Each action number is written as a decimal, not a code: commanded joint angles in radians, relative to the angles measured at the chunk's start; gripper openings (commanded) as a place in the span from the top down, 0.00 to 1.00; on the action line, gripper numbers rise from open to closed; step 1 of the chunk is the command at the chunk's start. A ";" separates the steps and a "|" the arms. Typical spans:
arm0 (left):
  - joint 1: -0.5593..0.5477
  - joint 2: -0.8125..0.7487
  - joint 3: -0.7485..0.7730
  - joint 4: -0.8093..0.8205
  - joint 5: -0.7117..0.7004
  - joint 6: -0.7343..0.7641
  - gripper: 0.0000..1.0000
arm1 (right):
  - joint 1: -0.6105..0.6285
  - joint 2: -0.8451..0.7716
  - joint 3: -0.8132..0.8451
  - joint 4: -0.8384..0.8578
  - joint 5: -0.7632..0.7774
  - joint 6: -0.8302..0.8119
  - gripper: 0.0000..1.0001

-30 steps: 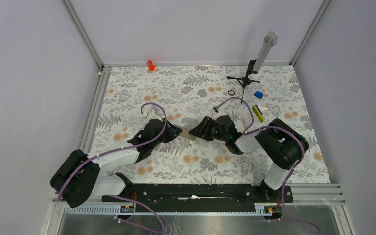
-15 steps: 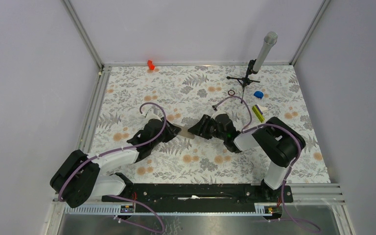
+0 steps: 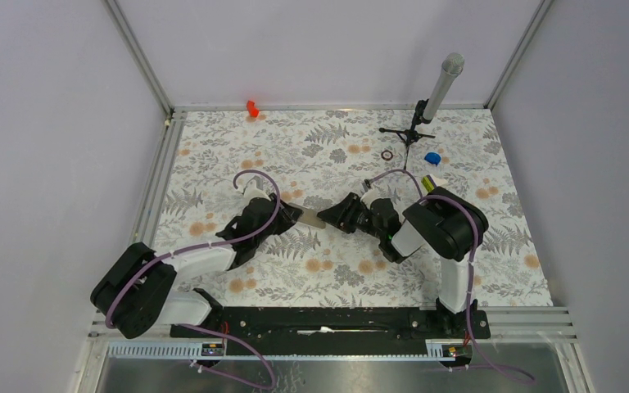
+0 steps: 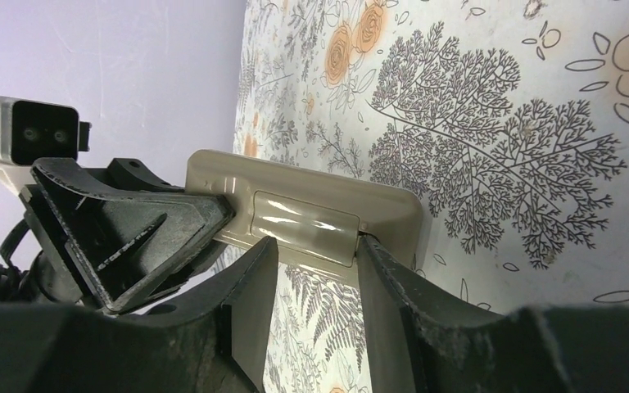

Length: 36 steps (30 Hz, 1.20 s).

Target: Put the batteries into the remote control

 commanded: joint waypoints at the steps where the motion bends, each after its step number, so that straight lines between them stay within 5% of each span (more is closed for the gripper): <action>1: -0.054 0.106 -0.066 -0.279 0.058 0.049 1.00 | 0.051 -0.001 0.035 0.258 -0.209 0.081 0.54; 24: -0.085 0.080 -0.019 -0.454 -0.109 0.048 1.00 | 0.032 -0.155 0.019 0.073 -0.117 -0.080 0.54; 36: -0.085 0.016 0.060 -0.555 -0.115 0.134 1.00 | 0.013 -0.405 0.028 -0.585 0.293 -0.282 0.50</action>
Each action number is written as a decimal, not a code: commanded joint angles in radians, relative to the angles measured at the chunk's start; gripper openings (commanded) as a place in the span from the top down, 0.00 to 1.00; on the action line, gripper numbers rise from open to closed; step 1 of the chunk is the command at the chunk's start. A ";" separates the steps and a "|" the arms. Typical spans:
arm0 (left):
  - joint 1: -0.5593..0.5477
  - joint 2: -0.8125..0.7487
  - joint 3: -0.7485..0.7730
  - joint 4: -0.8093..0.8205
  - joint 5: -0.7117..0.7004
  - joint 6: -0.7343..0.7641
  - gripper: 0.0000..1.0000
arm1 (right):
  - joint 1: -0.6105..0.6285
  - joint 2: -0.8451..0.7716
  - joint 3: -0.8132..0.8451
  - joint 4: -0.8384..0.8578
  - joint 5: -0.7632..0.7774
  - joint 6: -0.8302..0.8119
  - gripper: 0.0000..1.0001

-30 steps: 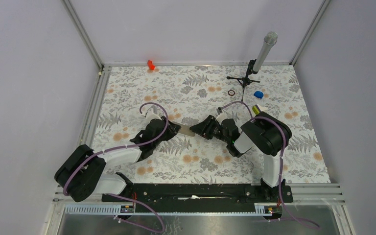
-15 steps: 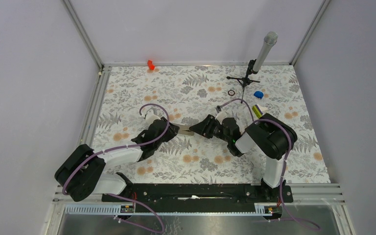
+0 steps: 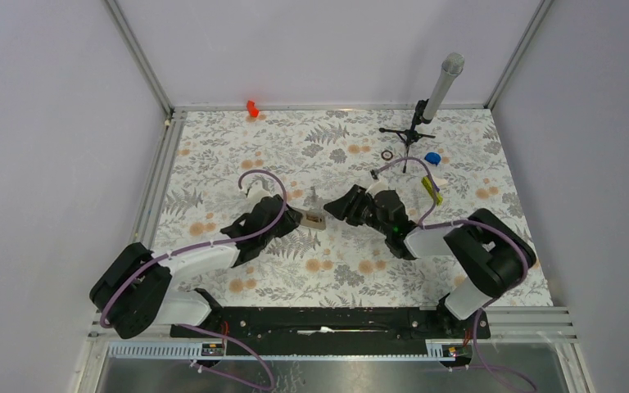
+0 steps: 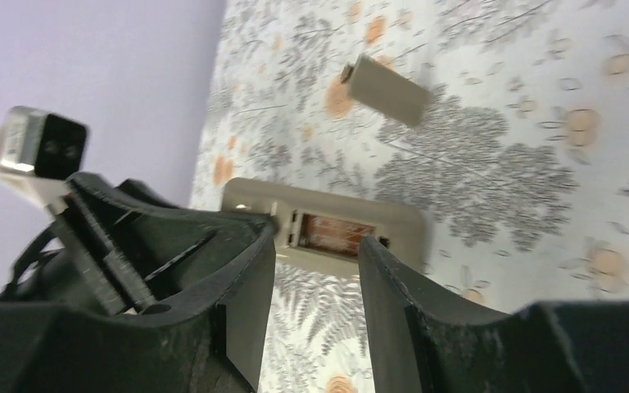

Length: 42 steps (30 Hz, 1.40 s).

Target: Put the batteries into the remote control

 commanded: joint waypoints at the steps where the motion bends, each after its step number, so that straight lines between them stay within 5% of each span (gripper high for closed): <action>1: -0.016 0.023 -0.004 -0.370 0.038 0.181 1.00 | 0.007 -0.120 0.036 -0.300 0.219 -0.126 0.49; 10: -0.016 -0.036 0.091 -0.413 0.070 0.353 1.00 | 0.006 -0.279 0.059 -0.506 0.209 -0.278 0.40; 15: -0.015 -0.074 0.192 -0.396 0.401 0.625 1.00 | 0.007 -0.384 0.060 -0.548 0.026 -0.424 0.20; 20: -0.016 -0.102 0.332 -0.486 0.647 0.722 1.00 | 0.007 -0.559 0.071 -0.700 -0.186 -0.555 0.07; 28: -0.011 -0.180 0.424 -0.534 0.995 0.842 1.00 | 0.007 -0.738 0.025 -0.745 -0.483 -0.535 0.09; 35: -0.007 -0.174 0.466 -0.511 1.149 0.879 1.00 | 0.007 -0.770 0.000 -0.738 -0.606 -0.516 0.10; 42: -0.003 -0.159 0.504 -0.435 1.238 0.871 1.00 | 0.007 -0.724 -0.035 -0.557 -0.755 -0.405 0.18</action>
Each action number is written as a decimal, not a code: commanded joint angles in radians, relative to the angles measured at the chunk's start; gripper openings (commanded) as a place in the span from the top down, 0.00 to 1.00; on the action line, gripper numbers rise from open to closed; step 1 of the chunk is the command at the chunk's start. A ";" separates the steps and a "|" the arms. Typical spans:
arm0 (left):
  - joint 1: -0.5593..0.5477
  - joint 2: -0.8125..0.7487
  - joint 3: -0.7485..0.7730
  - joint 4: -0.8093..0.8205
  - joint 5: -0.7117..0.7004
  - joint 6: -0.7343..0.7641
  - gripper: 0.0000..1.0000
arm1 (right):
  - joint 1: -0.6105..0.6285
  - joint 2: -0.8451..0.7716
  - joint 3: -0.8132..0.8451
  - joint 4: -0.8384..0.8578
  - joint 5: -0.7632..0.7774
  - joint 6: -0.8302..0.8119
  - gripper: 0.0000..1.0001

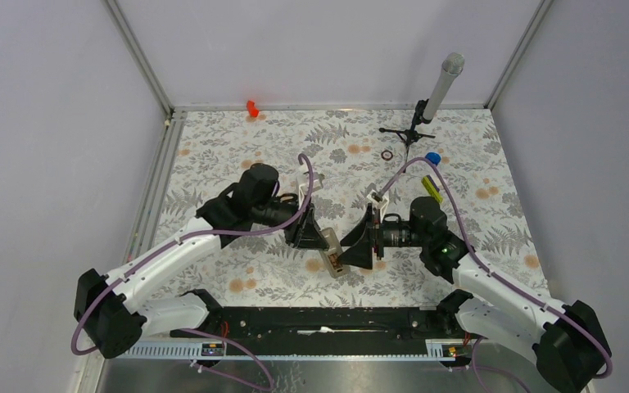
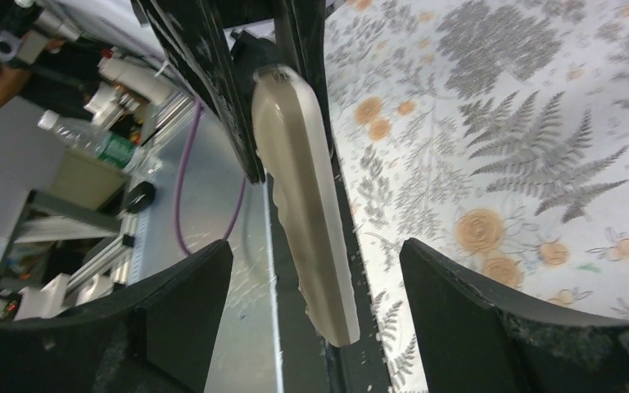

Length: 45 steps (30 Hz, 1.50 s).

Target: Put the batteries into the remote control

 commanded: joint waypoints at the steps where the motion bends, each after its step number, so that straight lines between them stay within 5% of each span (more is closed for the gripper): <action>1: 0.008 0.002 0.082 0.089 0.140 0.033 1.00 | 0.006 0.030 -0.012 0.137 -0.154 0.096 0.19; 6: 0.018 0.001 0.136 0.046 0.129 0.067 1.00 | 0.008 0.040 -0.010 0.178 -0.175 0.149 0.28; 10: 0.027 0.004 0.136 0.090 0.108 0.020 0.98 | 0.007 0.025 -0.003 0.199 -0.139 0.170 0.51; 13: 0.035 -0.007 0.114 0.170 0.106 -0.054 0.86 | 0.007 0.020 0.008 0.228 -0.091 0.211 0.69; 16: 0.052 -0.025 0.076 0.313 0.116 -0.180 0.60 | 0.008 0.028 0.020 0.293 -0.046 0.281 0.86; 19: 0.063 -0.048 0.020 0.522 0.092 -0.343 0.46 | 0.007 0.032 0.008 0.395 0.002 0.358 0.92; 30: 0.066 -0.064 -0.099 0.861 -0.073 -0.629 0.49 | 0.007 0.086 0.036 0.523 -0.001 0.442 0.88; 37: 0.066 -0.044 -0.117 0.914 -0.043 -0.657 0.99 | 0.007 0.116 0.044 0.571 -0.011 0.473 0.85; 41: 0.079 -0.070 -0.118 0.826 -0.097 -0.576 1.00 | 0.006 0.097 0.077 0.389 0.033 0.369 0.34; 45: 0.126 -0.125 -0.108 0.581 -0.310 -0.439 1.00 | 0.007 0.054 0.162 0.033 0.249 0.163 0.23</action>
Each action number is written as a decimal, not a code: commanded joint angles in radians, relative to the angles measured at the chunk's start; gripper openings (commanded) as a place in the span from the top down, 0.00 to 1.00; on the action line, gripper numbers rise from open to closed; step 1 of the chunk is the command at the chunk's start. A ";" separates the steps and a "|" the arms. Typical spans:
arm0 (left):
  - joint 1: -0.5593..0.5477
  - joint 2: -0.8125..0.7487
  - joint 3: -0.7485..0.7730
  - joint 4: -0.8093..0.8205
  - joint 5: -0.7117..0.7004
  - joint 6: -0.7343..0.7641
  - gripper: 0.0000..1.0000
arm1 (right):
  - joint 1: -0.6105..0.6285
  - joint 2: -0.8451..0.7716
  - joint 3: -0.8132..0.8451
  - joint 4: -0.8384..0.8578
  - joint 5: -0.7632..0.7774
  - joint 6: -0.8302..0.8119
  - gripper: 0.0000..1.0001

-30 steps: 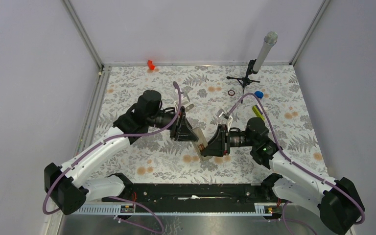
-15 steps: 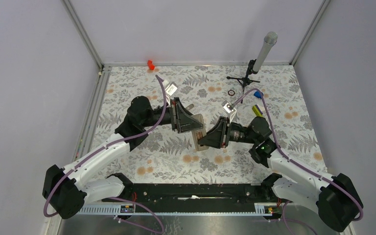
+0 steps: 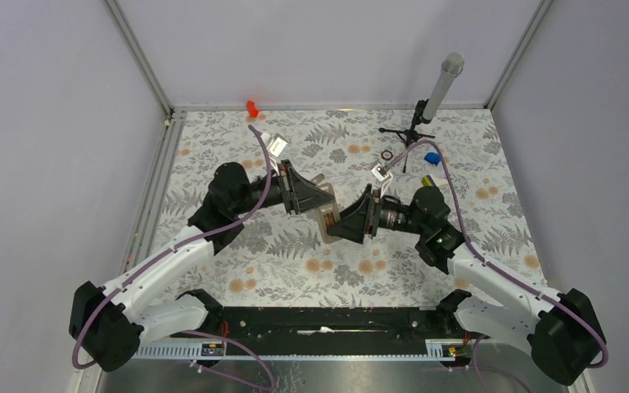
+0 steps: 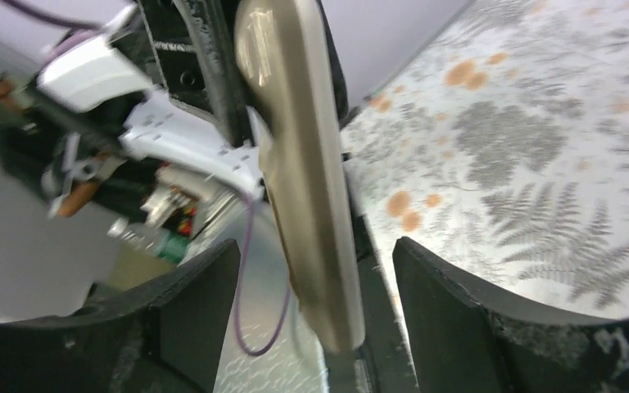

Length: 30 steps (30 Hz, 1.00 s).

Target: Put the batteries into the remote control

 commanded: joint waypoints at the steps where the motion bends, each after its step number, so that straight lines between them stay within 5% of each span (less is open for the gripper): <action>1: 0.057 -0.083 0.017 -0.220 -0.302 0.158 1.00 | 0.002 -0.058 0.120 -0.376 0.267 -0.237 0.23; 5: 0.105 -0.131 0.011 -0.467 -0.649 0.170 1.00 | 0.002 -0.043 0.161 -0.581 0.569 -0.308 0.23; 9: 0.144 -0.186 -0.032 -0.495 -0.756 0.166 1.00 | 0.002 0.081 0.220 -0.760 0.879 -0.353 0.37; 15: 0.180 -0.190 -0.020 -0.524 -0.700 0.185 1.00 | 0.001 0.264 0.258 -0.783 1.096 -0.443 0.50; 30: 0.261 -0.132 -0.054 -0.471 -0.478 0.158 1.00 | -0.040 0.623 0.435 -0.826 1.203 -0.435 0.51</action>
